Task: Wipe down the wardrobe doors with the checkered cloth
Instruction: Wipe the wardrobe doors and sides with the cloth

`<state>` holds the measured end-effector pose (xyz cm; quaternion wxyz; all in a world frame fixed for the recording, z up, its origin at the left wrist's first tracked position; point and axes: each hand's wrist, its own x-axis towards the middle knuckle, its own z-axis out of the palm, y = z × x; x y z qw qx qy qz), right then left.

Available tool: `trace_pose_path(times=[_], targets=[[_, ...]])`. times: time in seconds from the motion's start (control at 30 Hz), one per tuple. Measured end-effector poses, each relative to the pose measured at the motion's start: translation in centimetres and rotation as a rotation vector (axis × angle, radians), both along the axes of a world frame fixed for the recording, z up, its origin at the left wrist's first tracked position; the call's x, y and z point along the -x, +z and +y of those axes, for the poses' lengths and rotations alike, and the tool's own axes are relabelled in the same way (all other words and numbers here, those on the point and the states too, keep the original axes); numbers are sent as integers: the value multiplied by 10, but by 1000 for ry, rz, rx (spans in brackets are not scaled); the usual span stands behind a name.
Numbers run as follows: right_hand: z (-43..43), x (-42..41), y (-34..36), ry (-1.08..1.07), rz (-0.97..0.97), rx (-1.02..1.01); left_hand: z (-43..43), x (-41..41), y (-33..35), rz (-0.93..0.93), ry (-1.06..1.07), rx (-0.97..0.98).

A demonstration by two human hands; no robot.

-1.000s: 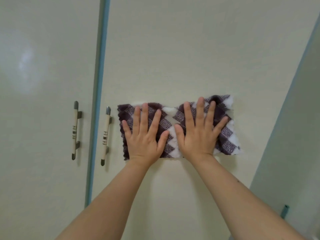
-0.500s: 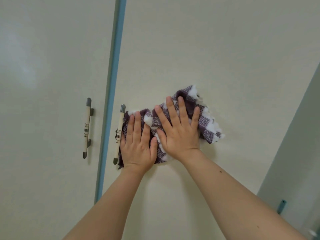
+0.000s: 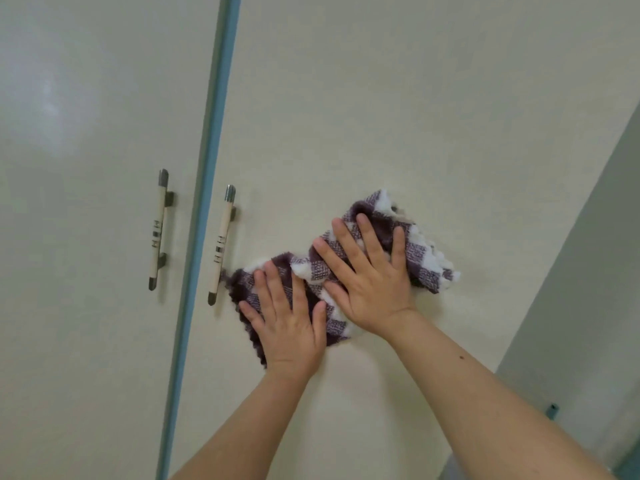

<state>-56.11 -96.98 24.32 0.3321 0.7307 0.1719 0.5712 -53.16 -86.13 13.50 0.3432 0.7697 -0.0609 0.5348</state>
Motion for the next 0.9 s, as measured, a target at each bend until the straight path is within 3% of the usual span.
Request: trace_pose_path(times=[0.23, 0.57, 0.9], targets=[[-59, 22, -5, 11, 64, 142, -74, 34, -18, 145, 14, 221], [-98, 40, -6, 26, 121, 195, -125, 59, -29, 238, -26, 330], [-170, 71, -29, -16, 195, 410, -223, 107, -63, 374, -83, 418]])
